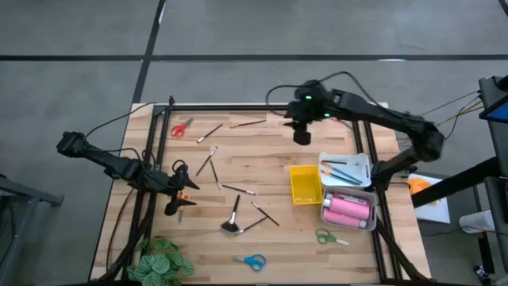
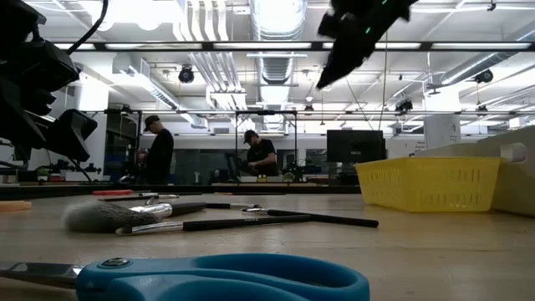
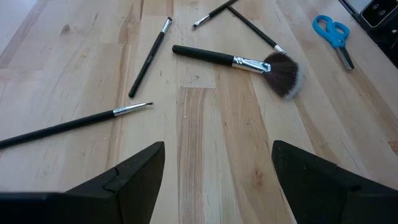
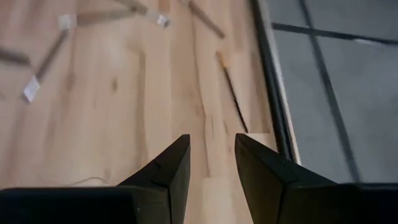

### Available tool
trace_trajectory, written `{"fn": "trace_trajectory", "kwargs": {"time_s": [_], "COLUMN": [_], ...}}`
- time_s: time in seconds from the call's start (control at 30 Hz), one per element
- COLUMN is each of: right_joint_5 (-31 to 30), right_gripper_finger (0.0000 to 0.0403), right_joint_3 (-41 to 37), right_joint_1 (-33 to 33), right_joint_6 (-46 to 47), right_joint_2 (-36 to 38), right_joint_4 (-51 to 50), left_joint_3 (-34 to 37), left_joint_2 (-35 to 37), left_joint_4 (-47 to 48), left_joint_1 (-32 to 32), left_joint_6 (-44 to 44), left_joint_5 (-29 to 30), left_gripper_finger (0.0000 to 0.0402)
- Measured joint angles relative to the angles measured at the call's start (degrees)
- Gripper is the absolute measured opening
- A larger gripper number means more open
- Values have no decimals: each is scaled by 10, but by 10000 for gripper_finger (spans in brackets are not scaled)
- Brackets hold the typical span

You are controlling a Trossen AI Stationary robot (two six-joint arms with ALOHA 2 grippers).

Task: Pick & Place Paint Supplies
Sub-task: Put the black paint brush into the white bin

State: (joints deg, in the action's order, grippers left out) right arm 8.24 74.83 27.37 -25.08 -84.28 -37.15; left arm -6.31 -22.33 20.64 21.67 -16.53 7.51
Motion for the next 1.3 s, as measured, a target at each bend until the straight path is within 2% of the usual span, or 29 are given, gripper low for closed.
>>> {"fn": "trace_trajectory", "kwargs": {"time_s": [0.1, 0.17, 0.5, 0.77, 0.97, 1.17, 1.3], "right_joint_5": [30, 57, 164, 180, 249, 246, 198], "right_gripper_finger": [123, 123, 122, 122, 122, 122, 122], "right_joint_3": [21, 40, 129, 187, 222, 244, 249], "right_joint_1": [5, 8, 56, 97, 111, 122, 130], "right_joint_6": [-81, -98, -99, -64, -36, -14, 1], "right_joint_2": [-66, -110, -272, -361, -412, -432, -436], "right_joint_4": [1, 7, 63, 75, 74, 74, 69], "left_joint_3": [0, 0, 0, 0, 0, 0, 0], "left_joint_2": [0, 0, 0, 0, 0, 0, 0], "left_joint_4": [0, 0, 0, 0, 0, 0, 0], "left_joint_1": [0, 0, 0, 0, 0, 0, 0], "left_joint_6": [0, 0, 0, 0, 0, 0, 0], "left_joint_5": [0, 0, 0, 0, 0, 0, 0], "left_gripper_finger": [300, 300, 300, 300, 300, 300, 300]}}
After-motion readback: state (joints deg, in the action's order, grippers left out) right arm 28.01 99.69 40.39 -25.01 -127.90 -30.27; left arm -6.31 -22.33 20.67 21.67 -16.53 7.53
